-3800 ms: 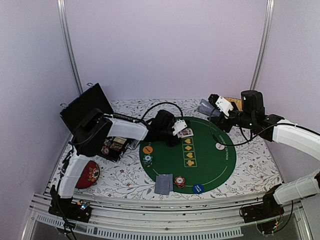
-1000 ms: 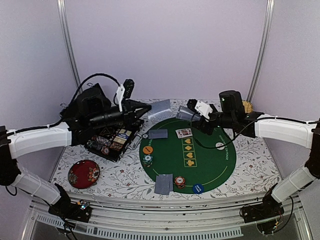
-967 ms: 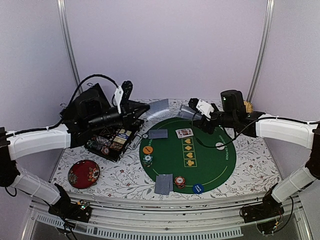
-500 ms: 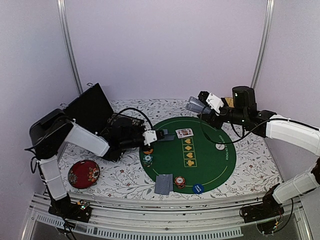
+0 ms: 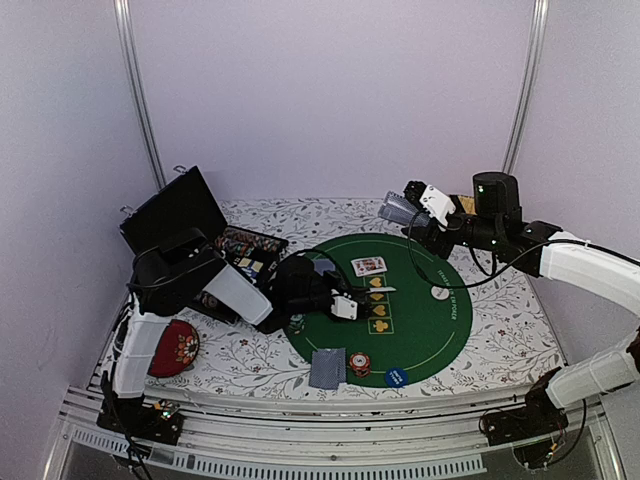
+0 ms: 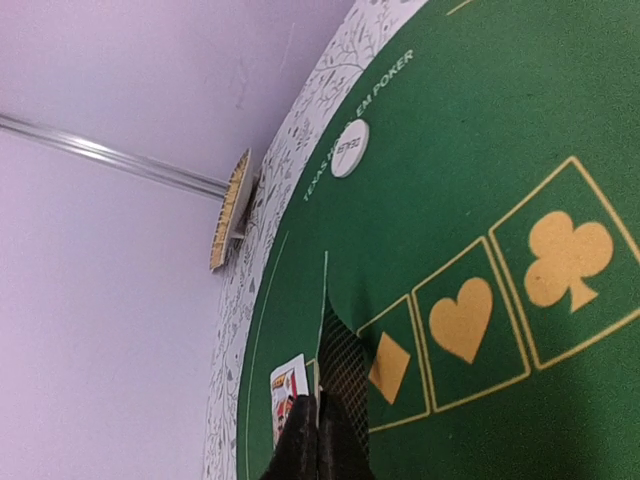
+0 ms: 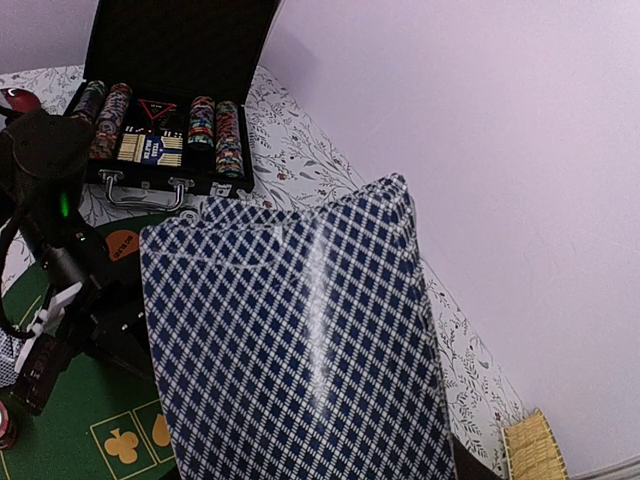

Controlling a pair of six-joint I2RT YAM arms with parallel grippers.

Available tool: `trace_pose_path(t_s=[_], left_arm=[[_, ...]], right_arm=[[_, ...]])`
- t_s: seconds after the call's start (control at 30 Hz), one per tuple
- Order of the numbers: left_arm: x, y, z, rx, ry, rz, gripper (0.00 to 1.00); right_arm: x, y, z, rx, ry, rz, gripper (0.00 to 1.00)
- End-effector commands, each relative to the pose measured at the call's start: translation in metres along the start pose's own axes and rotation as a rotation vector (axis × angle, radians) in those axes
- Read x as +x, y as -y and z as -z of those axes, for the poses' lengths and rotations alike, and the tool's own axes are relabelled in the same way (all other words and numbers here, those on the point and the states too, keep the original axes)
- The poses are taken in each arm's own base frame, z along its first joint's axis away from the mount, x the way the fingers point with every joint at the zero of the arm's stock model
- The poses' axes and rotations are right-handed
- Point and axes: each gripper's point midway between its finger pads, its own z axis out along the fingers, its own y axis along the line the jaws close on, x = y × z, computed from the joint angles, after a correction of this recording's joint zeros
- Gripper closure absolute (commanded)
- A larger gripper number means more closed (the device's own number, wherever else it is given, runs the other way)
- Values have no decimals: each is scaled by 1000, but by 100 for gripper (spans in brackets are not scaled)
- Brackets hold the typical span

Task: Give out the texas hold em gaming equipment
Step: Flop the poker card into the community card area.

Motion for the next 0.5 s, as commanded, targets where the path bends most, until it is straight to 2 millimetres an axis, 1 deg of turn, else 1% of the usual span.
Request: trace_pose_path(t_s=[0.0,0.07,0.13,0.27,0.3,0.37,0.43,0.47], left_arm=[[-16,22,-11,68,43,-120,100],[-17,37,-11,109,49,-137,100],[-15,50,-9,148,37,-156,100],[-14,58,-4,182,26,-149,100],[-14,57,-4,182,22,-146,97],[-16,52,-2,169,17,-131,85],[-19,45,2,155,19,-110,71],[-23,43,4,155,24,-99,63]], right_arm=[[-5,4,10,19,18,-1,53],[-6,4,10,21,18,1,53],[-6,4,11,21,20,2,53],[-7,3,11,15,23,1,53],[-7,3,11,15,25,0,53],[-7,3,10,14,25,0,53],[-9,4,10,17,28,1,53],[-8,4,10,16,26,1,53]])
